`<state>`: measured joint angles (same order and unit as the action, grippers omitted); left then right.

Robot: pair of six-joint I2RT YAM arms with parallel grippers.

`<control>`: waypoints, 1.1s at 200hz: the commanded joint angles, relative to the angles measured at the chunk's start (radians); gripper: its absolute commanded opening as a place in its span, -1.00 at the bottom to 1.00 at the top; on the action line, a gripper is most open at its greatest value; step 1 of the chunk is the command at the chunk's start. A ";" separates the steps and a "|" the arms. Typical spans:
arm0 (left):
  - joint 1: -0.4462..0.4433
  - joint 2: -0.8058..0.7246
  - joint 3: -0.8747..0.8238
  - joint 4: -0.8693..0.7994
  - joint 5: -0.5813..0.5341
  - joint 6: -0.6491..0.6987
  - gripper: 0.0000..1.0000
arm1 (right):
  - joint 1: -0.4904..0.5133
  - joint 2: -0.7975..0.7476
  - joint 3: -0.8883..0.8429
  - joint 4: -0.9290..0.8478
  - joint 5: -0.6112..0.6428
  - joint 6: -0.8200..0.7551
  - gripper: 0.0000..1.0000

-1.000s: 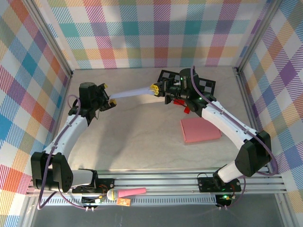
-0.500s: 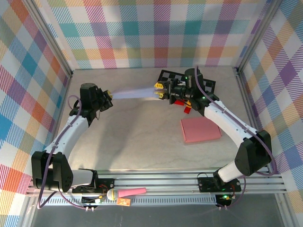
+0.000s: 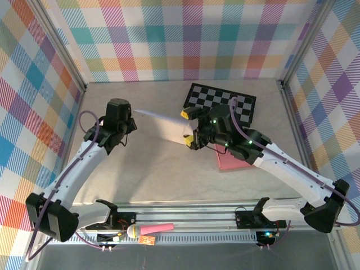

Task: Fold the paper box

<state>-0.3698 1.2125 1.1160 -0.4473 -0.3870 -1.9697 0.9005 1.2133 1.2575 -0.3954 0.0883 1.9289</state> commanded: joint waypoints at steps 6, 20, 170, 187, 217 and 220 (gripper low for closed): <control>-0.021 0.040 0.037 -0.018 -0.125 -0.218 -1.00 | 0.056 0.028 0.020 -0.046 0.120 0.087 0.64; -0.024 0.045 0.039 -0.016 -0.128 -0.220 -1.00 | 0.071 0.052 0.062 -0.063 0.125 0.089 0.64; -0.052 -0.027 -0.025 -0.013 -0.139 -0.243 -1.00 | 0.031 0.362 0.177 0.258 0.149 -0.019 -0.26; -0.054 -0.034 -0.027 -0.020 -0.138 -0.241 -1.00 | 0.023 0.373 0.171 0.294 0.144 -0.017 -0.43; -0.053 -0.036 -0.030 -0.019 -0.136 -0.238 -1.00 | 0.020 0.383 0.196 0.297 0.134 -0.034 -0.59; -0.054 -0.036 -0.031 -0.019 -0.134 -0.238 -1.00 | 0.020 0.382 0.197 0.294 0.133 -0.034 -0.59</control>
<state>-0.4103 1.2007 1.1000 -0.4511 -0.5137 -1.9697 0.9264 1.5814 1.4025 -0.1574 0.2382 1.9205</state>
